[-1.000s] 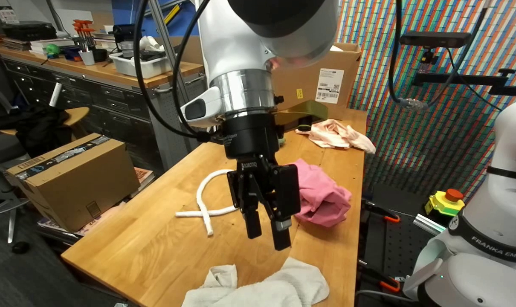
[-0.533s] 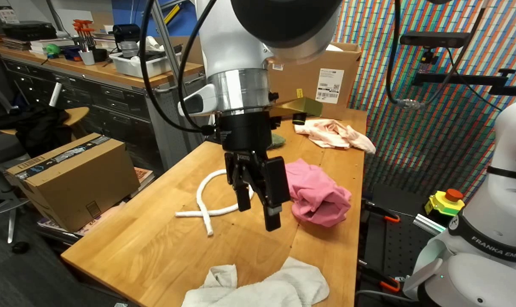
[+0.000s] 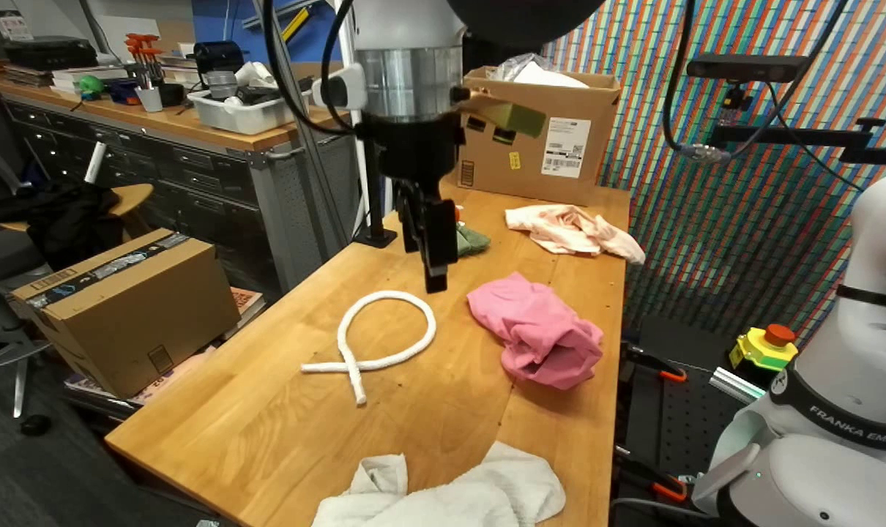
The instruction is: Move the peach shirt and then the radish to the right, move the pink shirt forwards, move the towel to the front left side of the table
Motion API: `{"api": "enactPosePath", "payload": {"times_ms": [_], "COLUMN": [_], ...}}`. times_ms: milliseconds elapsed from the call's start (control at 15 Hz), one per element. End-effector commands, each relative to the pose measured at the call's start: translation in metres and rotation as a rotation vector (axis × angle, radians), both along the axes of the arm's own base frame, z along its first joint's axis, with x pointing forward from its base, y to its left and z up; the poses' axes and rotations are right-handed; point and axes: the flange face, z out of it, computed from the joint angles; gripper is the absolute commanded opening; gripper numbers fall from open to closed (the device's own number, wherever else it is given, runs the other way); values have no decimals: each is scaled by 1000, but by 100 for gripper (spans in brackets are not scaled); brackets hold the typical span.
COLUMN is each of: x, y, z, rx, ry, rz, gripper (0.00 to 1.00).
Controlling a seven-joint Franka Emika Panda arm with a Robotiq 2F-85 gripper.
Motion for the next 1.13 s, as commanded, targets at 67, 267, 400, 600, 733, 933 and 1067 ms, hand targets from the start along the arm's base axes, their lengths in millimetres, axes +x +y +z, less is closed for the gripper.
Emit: {"api": "enactPosePath", "payload": {"times_ms": [67, 267, 400, 600, 733, 933, 1067], "x": [-30, -65, -90, -129, -112, -139, -143], "y": [-32, -54, -69, -91, -83, -96, -97], "z": [72, 105, 112, 116, 115, 115, 113], "rx": [-35, -33, -37, -48, -51, -51, -49], "ry": [-150, -240, -297, -365, -310, -343, -349], "rz": [-202, -334, -416, -543, -511, -563, -569], "gripper": [100, 100, 100, 100, 100, 100, 100]}}
